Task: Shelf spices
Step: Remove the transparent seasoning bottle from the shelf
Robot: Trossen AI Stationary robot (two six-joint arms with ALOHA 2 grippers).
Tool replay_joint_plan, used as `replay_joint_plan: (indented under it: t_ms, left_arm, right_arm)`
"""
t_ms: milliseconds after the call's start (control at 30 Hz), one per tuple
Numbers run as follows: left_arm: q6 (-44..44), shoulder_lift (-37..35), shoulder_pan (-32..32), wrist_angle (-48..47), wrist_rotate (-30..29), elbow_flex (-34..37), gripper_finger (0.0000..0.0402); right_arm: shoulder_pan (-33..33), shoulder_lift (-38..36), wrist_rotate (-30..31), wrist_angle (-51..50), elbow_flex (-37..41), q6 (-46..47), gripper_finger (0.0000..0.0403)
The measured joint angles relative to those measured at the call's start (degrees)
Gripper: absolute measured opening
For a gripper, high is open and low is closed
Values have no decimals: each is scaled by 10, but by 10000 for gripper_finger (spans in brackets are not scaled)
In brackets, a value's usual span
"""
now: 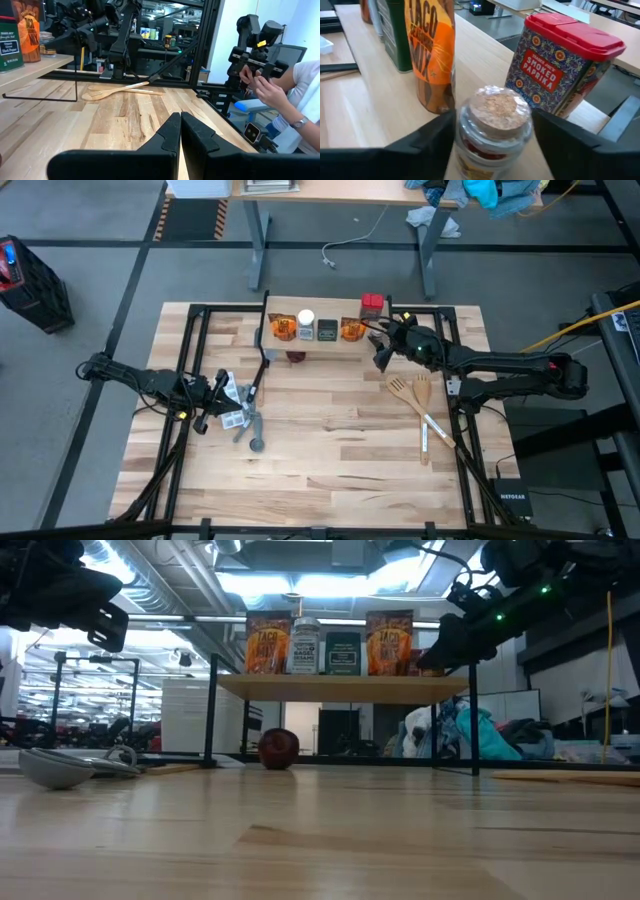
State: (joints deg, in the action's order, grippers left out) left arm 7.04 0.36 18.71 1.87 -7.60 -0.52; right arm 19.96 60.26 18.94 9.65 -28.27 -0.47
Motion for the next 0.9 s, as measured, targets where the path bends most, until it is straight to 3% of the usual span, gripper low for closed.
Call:
replay_joint_plan:
  t_ms: [167,600,900]
  left_arm:
    - [0,0,0,0,0,0,5]
    - [0,0,0,0,0,0,5]
    - [0,0,0,0,0,0,5]
  right_arm:
    - [0,0,-17,0,0,5,192]
    - [-1,-12,18,4,3,1,198]
    - [-1,-67,2,3,4,0,193]
